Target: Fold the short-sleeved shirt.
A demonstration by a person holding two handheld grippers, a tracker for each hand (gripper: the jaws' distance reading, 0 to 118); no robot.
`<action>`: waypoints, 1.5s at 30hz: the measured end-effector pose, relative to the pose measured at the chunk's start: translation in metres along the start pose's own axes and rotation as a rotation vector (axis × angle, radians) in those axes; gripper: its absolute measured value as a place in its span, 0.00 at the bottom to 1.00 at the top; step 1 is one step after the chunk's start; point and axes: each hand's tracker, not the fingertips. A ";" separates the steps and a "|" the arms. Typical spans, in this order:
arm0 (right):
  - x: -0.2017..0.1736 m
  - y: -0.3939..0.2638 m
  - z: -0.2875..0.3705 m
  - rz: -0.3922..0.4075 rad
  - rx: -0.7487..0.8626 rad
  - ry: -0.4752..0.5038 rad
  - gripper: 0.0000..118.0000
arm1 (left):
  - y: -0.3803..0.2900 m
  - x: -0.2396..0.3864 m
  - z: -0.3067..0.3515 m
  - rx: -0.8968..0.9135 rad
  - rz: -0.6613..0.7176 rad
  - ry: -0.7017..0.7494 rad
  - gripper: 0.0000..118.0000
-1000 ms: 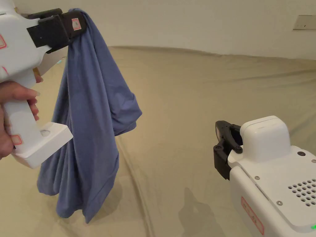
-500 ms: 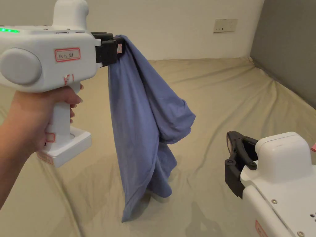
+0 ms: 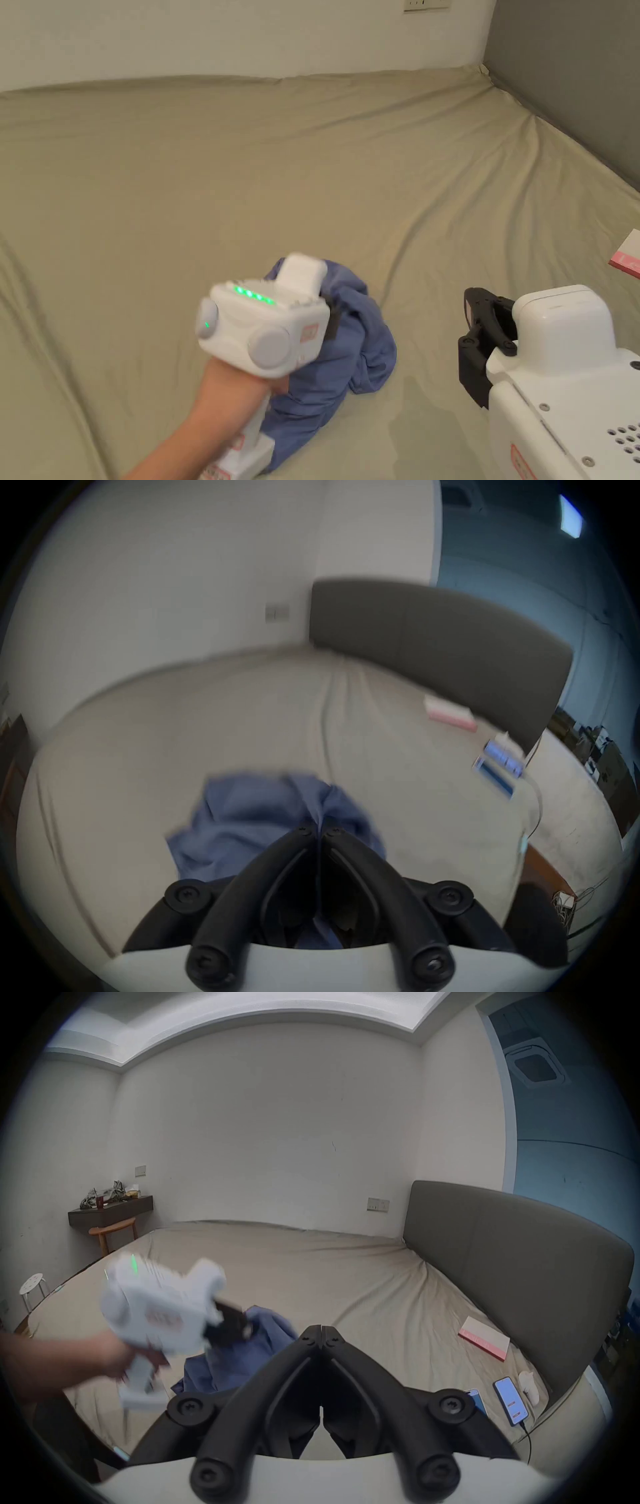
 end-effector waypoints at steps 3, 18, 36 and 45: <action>-0.001 -0.006 -0.005 0.003 -0.027 0.000 0.00 | -0.048 -0.007 -0.038 -0.115 0.090 0.046 0.21; -0.032 0.032 0.011 0.064 0.061 0.025 0.00 | -0.027 -0.052 0.203 0.474 0.122 0.250 0.88; -0.110 0.082 0.047 0.157 0.295 0.039 0.00 | -0.029 0.013 0.346 0.771 0.045 0.584 0.00; -0.110 0.082 0.052 0.167 0.311 0.044 0.00 | -0.029 0.011 0.342 0.774 0.037 0.604 0.00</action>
